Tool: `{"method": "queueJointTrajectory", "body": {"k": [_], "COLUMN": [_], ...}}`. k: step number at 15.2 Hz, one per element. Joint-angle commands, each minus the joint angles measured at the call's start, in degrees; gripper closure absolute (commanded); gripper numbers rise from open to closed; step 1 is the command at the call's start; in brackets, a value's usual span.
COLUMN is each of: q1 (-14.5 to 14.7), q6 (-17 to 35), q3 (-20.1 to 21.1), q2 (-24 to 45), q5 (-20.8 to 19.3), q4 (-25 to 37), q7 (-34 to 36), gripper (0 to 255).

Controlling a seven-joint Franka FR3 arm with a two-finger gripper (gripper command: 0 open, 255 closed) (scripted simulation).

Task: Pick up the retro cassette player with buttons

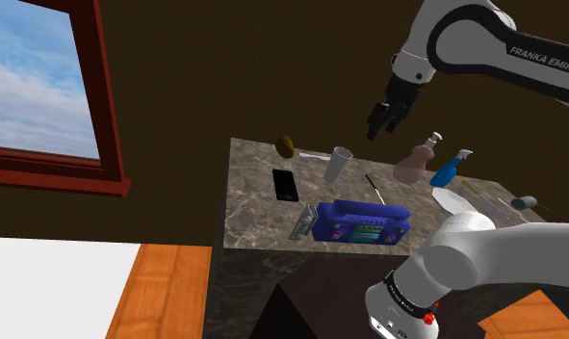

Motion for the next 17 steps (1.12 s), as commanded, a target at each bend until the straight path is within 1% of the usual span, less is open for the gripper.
{"method": "queueJointTrajectory", "body": {"k": [1,5,9,13,17], "q1": [0.0,3.6,6.1,6.8,6.0], "q6": [0.0,4.5,7.4,9.0,10.1], "q3": [0.0,-6.2,-13.7,-22.8,-33.9], "q2": [0.0,-9.0,-17.2,-23.9,-27.5], "q5": [0.0,-0.5,-2.7,-7.0,-13.2], "q4": [0.0,-11.2,-20.8,-28.4,-33.8], "q7": [0.0,-12.6,-25.7,-39.6,-54.4], "gripper": [0,0,0,0,0]}}
